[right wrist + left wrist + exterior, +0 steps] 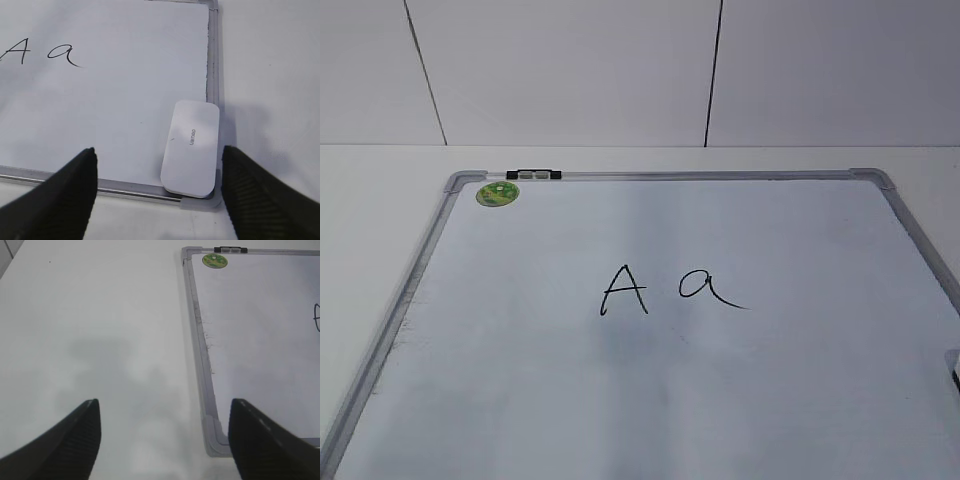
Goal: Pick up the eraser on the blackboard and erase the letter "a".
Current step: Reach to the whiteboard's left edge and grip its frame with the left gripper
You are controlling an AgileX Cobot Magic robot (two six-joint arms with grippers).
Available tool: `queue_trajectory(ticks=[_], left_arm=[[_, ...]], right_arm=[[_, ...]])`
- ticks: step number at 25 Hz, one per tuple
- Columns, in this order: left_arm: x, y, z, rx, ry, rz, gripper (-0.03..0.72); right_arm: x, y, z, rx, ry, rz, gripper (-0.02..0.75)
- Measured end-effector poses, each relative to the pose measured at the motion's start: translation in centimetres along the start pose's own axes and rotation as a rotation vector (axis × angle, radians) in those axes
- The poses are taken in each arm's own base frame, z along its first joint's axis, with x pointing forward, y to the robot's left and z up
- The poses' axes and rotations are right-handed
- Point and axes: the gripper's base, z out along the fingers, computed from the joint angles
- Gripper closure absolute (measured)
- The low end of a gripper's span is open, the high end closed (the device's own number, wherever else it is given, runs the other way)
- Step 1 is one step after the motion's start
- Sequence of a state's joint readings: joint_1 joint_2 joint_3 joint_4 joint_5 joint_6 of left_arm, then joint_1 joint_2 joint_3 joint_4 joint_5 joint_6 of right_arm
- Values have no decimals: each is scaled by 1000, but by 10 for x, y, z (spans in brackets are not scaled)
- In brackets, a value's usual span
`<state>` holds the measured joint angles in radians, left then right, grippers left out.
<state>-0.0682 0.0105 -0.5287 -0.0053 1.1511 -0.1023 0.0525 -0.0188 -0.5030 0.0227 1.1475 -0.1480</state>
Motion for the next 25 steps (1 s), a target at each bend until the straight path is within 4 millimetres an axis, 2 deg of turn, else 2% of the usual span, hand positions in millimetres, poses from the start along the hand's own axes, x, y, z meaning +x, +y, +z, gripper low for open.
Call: queue_trajectory(ticks=[25], left_arm=[[-5, 0, 0, 0, -50, 2, 99]], right_arm=[[0, 0, 0, 0, 0, 0, 146]])
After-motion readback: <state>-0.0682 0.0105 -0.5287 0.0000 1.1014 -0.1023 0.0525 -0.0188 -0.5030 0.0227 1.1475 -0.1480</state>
